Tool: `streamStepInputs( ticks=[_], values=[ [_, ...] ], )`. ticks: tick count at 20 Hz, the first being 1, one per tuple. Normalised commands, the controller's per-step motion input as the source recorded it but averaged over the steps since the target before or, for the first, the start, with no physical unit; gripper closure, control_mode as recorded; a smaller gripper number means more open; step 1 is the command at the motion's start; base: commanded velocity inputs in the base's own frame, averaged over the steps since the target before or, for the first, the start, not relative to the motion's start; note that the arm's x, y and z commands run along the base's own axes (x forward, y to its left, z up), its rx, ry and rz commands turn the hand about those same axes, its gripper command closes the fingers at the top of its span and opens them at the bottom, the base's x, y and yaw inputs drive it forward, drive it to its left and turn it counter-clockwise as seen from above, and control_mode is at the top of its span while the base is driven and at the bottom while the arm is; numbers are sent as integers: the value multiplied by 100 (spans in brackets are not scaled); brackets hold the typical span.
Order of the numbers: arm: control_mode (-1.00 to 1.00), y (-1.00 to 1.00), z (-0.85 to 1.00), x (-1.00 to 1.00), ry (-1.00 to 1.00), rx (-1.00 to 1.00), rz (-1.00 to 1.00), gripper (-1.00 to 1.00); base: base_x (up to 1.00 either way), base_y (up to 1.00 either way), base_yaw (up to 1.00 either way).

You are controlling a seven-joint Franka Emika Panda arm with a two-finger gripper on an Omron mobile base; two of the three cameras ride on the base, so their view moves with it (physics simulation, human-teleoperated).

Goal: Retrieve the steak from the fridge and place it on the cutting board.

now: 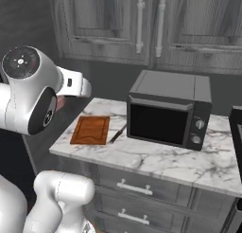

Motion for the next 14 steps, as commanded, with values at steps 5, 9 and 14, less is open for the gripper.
streamStepInputs(
  ticks=[5,9,14],
  values=[
    [100,0,0,0,0,0,0,100,60,0,3],
    [-100,0,-18,0,2,0,3,100,6,0,7],
    [-100,13,-94,4,7,0,12,100,0,0,0]
  ],
)
